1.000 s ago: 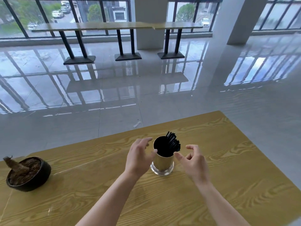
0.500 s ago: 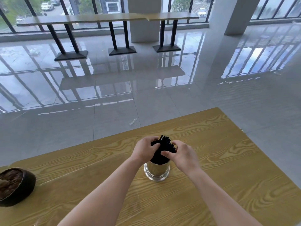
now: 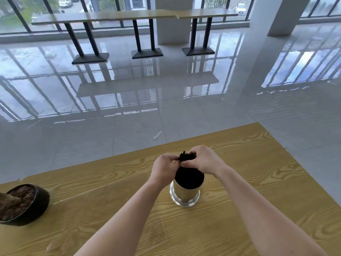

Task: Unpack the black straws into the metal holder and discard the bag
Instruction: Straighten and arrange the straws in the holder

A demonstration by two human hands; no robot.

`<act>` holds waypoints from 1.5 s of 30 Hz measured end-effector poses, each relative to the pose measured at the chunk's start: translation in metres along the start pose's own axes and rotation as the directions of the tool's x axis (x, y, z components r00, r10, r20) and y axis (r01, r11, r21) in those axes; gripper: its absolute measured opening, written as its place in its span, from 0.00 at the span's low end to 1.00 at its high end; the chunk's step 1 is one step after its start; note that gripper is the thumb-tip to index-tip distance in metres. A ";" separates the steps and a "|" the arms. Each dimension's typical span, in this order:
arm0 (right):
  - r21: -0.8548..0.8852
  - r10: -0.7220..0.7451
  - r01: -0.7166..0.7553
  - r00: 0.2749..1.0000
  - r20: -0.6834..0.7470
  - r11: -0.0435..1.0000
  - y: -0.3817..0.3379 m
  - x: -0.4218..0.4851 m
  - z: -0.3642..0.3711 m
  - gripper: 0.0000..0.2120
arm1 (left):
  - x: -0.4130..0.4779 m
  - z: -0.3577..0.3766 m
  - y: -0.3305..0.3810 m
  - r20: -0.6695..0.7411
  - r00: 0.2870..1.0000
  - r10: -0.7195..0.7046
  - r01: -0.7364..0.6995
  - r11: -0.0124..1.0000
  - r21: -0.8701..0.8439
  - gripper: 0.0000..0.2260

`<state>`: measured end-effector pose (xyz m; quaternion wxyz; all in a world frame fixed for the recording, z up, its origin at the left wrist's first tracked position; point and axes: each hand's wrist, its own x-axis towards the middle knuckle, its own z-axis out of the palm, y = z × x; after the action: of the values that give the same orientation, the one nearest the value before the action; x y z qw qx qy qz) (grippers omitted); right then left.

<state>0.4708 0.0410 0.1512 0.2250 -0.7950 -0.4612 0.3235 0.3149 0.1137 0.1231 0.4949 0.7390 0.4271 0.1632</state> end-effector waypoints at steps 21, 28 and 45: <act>-0.012 -0.045 0.044 0.973 -0.226 0.999 0.017 -0.002 0.001 0.15 | -0.003 0.007 -0.005 -0.230 0.968 0.103 -0.097 0.995 0.038 0.12; -0.004 -0.103 0.105 0.970 -0.221 0.994 0.015 0.002 0.007 0.10 | 0.003 0.006 0.000 -0.189 0.980 0.067 -0.069 0.998 -0.004 0.06; -0.052 -0.173 0.167 0.971 -0.167 0.985 0.023 0.013 -0.001 0.08 | 0.002 0.011 -0.006 -0.179 0.983 0.031 -0.046 0.996 -0.081 0.05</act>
<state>0.4898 0.0412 0.1331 0.2754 -0.7815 -0.5126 0.2250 0.3206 0.1101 0.1130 0.4824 0.7078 0.4480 0.2560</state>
